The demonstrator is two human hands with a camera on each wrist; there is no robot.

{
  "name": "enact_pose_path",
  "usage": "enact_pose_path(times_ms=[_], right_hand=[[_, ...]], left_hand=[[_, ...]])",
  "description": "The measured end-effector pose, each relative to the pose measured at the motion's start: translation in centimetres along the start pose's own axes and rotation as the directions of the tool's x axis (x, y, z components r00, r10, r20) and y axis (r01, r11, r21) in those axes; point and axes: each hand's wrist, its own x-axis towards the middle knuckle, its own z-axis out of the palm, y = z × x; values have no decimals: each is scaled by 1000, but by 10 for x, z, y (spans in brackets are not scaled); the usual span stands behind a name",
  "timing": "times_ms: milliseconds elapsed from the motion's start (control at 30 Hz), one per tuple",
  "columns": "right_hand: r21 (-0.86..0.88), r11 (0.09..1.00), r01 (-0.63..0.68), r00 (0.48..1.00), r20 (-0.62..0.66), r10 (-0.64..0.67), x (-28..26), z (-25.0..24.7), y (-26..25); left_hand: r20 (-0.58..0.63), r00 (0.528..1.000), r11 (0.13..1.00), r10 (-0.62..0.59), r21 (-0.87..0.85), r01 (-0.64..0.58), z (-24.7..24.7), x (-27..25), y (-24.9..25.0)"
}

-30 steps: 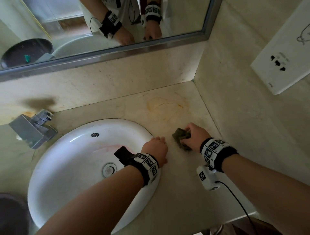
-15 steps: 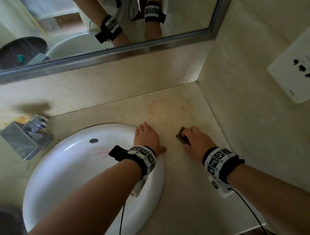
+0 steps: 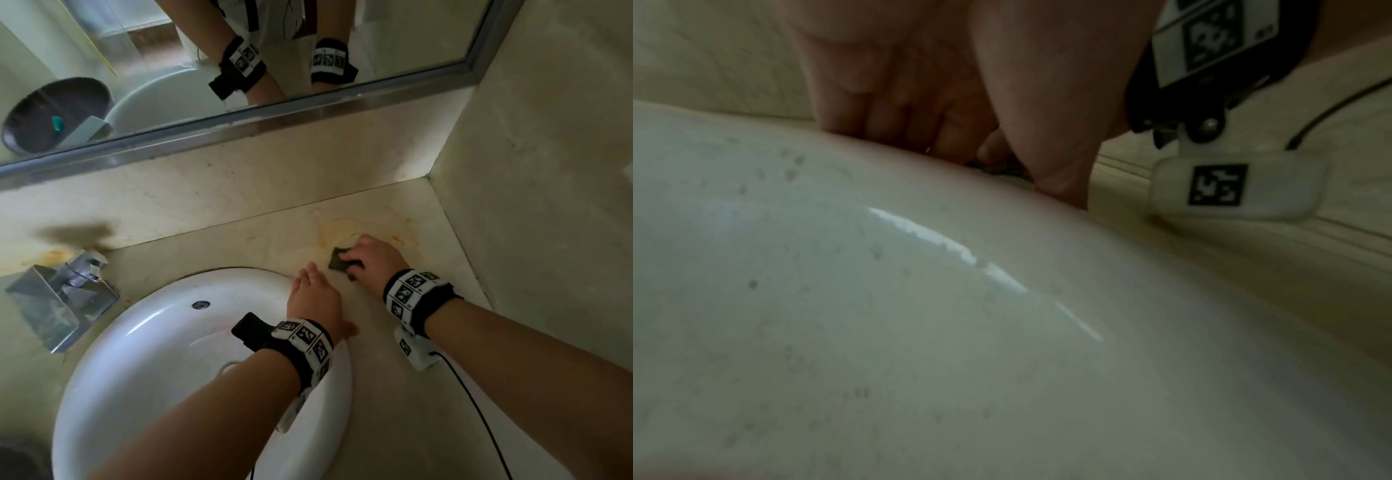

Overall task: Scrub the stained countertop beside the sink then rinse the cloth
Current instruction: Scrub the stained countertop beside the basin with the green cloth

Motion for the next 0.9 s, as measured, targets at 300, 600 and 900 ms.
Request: enact_pose_path(times_ms=[300, 600, 900], right_hand=[[-138, 990, -37, 992, 111, 53, -28, 2, 6], [-11, 988, -155, 987, 32, 155, -5, 21, -12], [-314, 950, -9, 995, 93, 40, 67, -11, -45]], left_hand=[[19, 1000, 992, -21, -123, 23, -27, 1, -14], [-3, 996, 964, -95, -251, 91, -19, 23, -28], [-26, 996, 964, -82, -254, 73, -12, 30, -30]])
